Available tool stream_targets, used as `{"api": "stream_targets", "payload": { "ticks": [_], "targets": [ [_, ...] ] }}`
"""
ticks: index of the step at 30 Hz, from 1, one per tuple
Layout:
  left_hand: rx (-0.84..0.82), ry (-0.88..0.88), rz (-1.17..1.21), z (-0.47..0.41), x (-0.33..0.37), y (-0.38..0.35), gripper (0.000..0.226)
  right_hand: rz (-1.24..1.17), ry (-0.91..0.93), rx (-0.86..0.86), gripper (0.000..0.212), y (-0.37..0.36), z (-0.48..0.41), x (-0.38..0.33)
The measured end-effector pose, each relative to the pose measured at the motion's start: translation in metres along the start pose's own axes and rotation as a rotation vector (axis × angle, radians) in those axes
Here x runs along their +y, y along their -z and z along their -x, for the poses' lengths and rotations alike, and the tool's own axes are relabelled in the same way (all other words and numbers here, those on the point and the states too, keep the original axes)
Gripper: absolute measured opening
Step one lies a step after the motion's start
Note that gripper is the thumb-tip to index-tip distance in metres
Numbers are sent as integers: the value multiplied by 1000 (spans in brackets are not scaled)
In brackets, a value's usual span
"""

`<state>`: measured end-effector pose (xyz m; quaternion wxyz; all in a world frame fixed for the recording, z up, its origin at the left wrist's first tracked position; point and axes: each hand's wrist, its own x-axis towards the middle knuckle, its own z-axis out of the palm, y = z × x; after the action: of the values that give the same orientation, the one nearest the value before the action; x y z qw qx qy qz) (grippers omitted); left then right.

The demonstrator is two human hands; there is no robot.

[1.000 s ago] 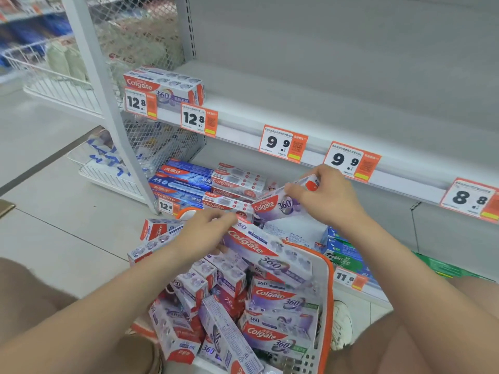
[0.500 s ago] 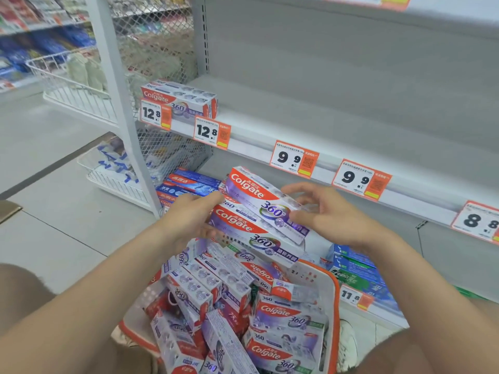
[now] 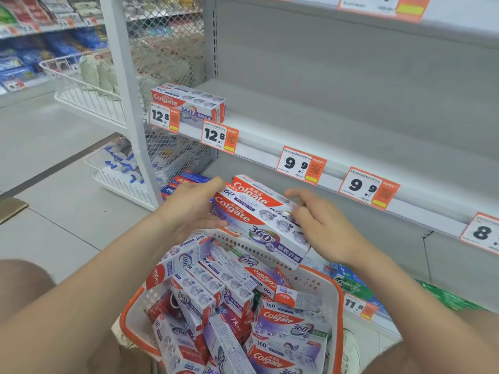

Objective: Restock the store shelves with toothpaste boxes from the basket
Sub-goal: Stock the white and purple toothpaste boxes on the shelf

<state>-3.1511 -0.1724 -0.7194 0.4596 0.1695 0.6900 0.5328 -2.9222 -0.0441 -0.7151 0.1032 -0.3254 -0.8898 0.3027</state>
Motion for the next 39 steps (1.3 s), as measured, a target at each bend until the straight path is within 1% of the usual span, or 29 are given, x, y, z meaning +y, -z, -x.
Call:
{"api": "stream_targets", "payload": {
  "ticks": [1,2,4,5,6,8,9,10,12,14,17,21,22,23,25,26,27,28,31,34,36,39],
  "targets": [
    [-3,16,9,-1,-1,0,36,21,21,-6,41,-2,1,-3],
    [-1,30,13,-2,-2,-1,38,44,45,-23,53,-4,1,-7],
    [16,37,11,-3,-4,-1,38,80,69,-89,71,-8,1,-14],
    [28,34,3,-4,-5,-2,39,98,78,-124,72,-11,1,-18],
    [37,31,-11,-5,-6,-1,38,123,88,-150,68,-13,1,-20],
    [35,36,-42,-5,-7,-1,37,178,95,-185,53,-18,-1,-23],
    [33,39,-52,-5,-7,-1,36,196,85,-197,50,-21,-2,-23],
    [33,37,-55,-5,-6,-1,36,196,64,-202,51,-23,-3,-23],
    [48,28,-42,-6,-1,0,34,157,13,-180,63,-27,-9,-24],
    [62,12,-33,-7,8,2,33,102,-3,-117,76,-30,-15,-25],
    [78,-92,-74,-10,28,7,34,66,22,23,80,-30,-25,-34],
    [127,-223,-88,-27,65,13,50,84,64,339,83,-21,-53,-44],
    [150,-274,-164,-35,73,15,53,59,68,415,82,-16,-64,-45],
    [188,-357,-307,-42,78,19,54,56,70,470,82,-10,-78,-46],
    [295,-554,-666,-56,83,26,44,152,73,528,82,4,-107,-49],
    [331,-620,-804,-64,83,31,41,208,68,527,83,9,-123,-52],
    [340,-657,-897,-73,84,36,42,243,52,511,83,14,-140,-57],
    [332,-665,-945,-81,86,39,46,254,33,491,81,16,-159,-62],
    [352,-663,-923,-104,95,48,60,256,2,482,80,14,-221,-79],
    [424,-678,-958,-125,100,52,57,262,-41,519,83,11,-283,-90],
    [435,-655,-955,-138,101,54,56,239,-74,476,81,12,-322,-98],
    [422,-628,-937,-156,104,60,57,321,-72,356,81,18,-368,-115]
  ]
}}
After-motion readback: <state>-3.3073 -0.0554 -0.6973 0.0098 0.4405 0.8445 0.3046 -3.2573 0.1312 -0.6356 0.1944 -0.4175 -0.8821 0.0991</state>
